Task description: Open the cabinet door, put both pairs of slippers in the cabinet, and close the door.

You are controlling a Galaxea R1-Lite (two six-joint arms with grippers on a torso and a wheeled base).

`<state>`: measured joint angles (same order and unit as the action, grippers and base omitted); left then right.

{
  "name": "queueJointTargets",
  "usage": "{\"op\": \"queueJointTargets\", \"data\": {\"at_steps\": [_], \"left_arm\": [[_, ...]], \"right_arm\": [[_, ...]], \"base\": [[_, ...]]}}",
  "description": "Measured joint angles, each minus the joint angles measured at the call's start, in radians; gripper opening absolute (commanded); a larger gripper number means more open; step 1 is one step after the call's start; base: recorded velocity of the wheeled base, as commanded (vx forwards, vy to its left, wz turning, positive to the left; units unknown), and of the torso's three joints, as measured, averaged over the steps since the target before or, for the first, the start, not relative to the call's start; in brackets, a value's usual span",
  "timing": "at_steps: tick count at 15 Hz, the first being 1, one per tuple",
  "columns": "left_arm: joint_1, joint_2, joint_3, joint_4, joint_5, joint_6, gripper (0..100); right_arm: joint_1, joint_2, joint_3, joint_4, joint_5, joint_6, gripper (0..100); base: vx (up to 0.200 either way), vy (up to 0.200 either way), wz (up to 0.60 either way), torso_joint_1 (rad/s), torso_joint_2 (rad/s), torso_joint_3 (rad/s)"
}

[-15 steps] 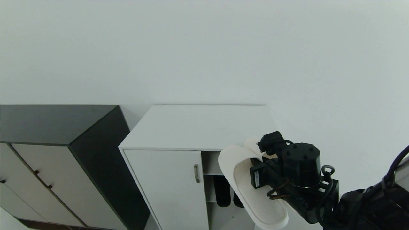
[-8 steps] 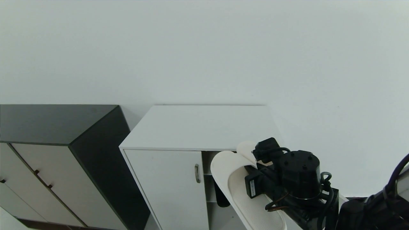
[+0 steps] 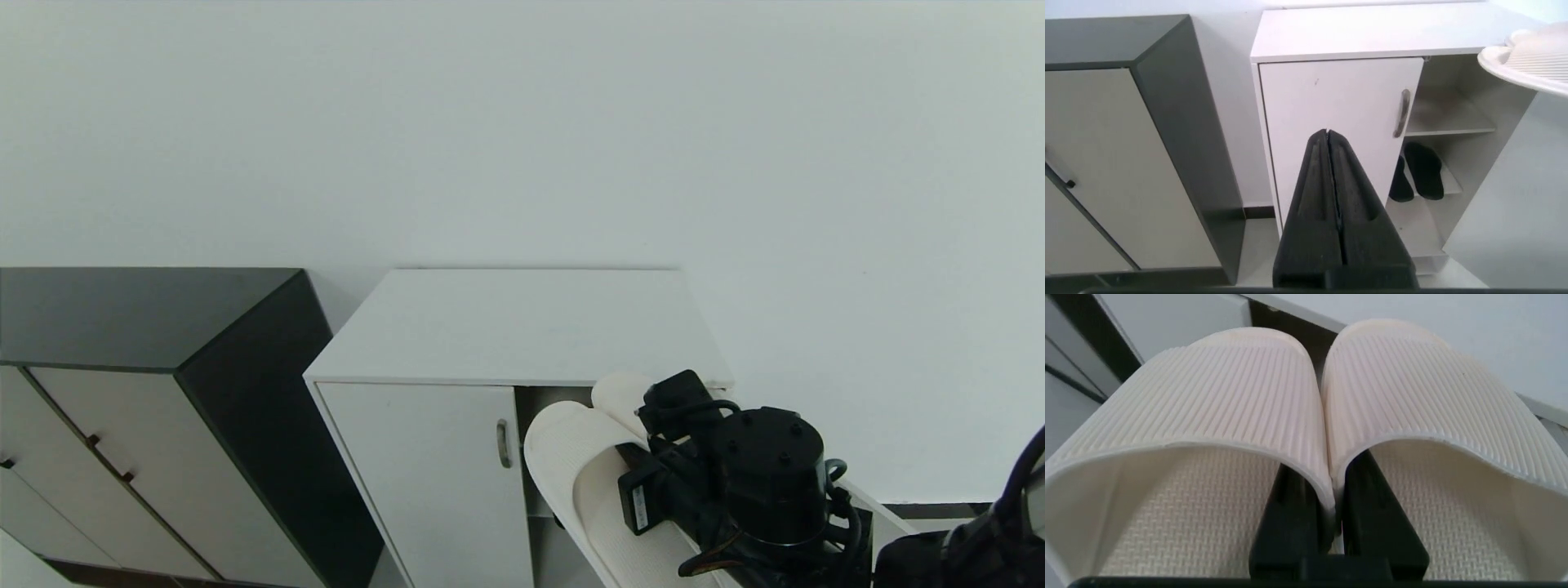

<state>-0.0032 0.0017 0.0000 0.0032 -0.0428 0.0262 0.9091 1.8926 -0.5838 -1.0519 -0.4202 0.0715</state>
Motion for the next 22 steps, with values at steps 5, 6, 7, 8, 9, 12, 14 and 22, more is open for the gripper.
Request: {"op": "queueJointTargets", "data": {"at_steps": [5, 6, 7, 8, 9, 12, 14, 22], "left_arm": [[0.000, 0.000, 0.000, 0.000, 0.000, 0.000, 0], [0.000, 0.000, 0.000, 0.000, 0.000, 0.000, 0], [0.000, 0.000, 0.000, 0.000, 0.000, 0.000, 0], [0.000, 0.000, 0.000, 0.000, 0.000, 0.000, 0], [0.000, 0.000, 0.000, 0.000, 0.000, 0.000, 0], [0.000, 0.000, 0.000, 0.000, 0.000, 0.000, 0], [0.000, 0.000, 0.000, 0.000, 0.000, 0.000, 0], [0.000, 0.000, 0.000, 0.000, 0.000, 0.000, 0]], "right_arm": [[0.005, 0.000, 0.009, -0.005, 0.001, -0.001, 0], [0.004, -0.001, 0.011, -0.005, 0.001, -0.001, 0], [0.004, -0.001, 0.013, -0.006, 0.002, -0.001, 0], [0.004, -0.001, 0.013, -0.005, 0.001, -0.001, 0], [0.004, -0.001, 0.013, -0.006, 0.003, -0.001, 0], [0.004, 0.001, 0.013, -0.006, 0.006, -0.001, 0], [0.004, 0.003, 0.013, -0.006, 0.006, -0.001, 0], [0.004, 0.005, 0.015, -0.006, 0.007, -0.001, 0]], "base": [[0.000, 0.000, 0.00, -0.158, 0.38, 0.208], [0.000, 0.000, 0.00, -0.232, 0.52, 0.295], [0.000, 0.000, 0.00, -0.237, 0.56, 0.315], [0.000, 0.000, 0.00, -0.227, 0.55, 0.305], [0.000, 0.000, 0.00, -0.232, 0.55, 0.330], [0.000, 0.000, 0.00, -0.216, 0.54, 0.312], [0.000, 0.000, 0.00, -0.212, 0.52, 0.320], [0.000, 0.000, 0.00, -0.179, 0.50, 0.317]]}}
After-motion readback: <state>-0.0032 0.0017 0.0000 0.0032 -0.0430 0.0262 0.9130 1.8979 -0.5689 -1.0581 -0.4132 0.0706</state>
